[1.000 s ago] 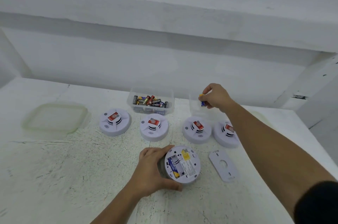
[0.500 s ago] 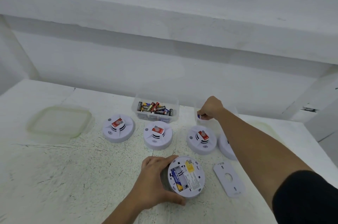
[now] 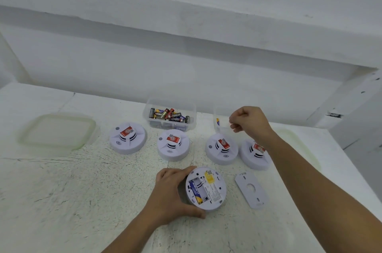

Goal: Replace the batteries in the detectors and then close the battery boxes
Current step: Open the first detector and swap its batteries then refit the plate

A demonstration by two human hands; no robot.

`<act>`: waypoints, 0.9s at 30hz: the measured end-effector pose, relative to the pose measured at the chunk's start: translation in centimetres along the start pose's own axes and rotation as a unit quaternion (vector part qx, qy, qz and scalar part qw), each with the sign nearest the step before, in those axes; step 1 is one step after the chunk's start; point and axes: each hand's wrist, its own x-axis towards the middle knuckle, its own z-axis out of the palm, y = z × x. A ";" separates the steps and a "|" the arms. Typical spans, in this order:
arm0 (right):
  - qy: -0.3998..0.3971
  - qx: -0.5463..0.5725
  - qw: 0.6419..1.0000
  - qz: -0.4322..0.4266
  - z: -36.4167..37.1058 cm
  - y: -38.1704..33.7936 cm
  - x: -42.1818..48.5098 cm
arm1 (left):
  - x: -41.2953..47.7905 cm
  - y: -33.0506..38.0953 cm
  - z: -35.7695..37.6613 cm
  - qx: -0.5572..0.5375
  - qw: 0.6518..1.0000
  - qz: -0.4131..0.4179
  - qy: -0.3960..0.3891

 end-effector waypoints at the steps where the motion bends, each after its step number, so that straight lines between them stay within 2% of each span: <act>1: -0.019 0.005 1.000 -0.008 0.0 0.0 -1.7 | 0.0 0.0 0.0 -0.002 1.000 0.002 0.004; 4: -0.086 -0.003 0.996 -0.026 0.8 0.9 -6.3 | -0.2 0.1 0.0 -0.006 1.000 0.012 0.004; 8: -0.168 -0.108 0.977 -0.077 3.4 2.4 -11.0 | -0.2 0.2 -0.1 -0.003 1.000 0.019 0.002; 12: -0.234 -0.159 0.942 -0.181 5.2 3.2 -13.5 | -0.2 0.1 0.0 0.005 1.000 0.023 0.008; 14: -0.246 -0.199 0.914 -0.255 5.5 3.5 -13.6 | -0.2 0.2 0.0 0.008 1.000 0.027 0.014; 16: -0.255 -0.223 0.893 -0.295 5.4 3.7 -13.3 | -0.3 0.3 0.0 0.002 0.999 0.032 0.014; 22: -0.289 -0.322 0.815 -0.385 5.3 3.5 -12.3 | -0.1 -0.1 -0.3 -0.010 0.999 0.016 -0.043; 27: -0.285 -0.378 0.769 -0.429 5.1 2.6 -12.1 | -0.1 0.3 -1.4 -0.012 0.997 0.022 -0.076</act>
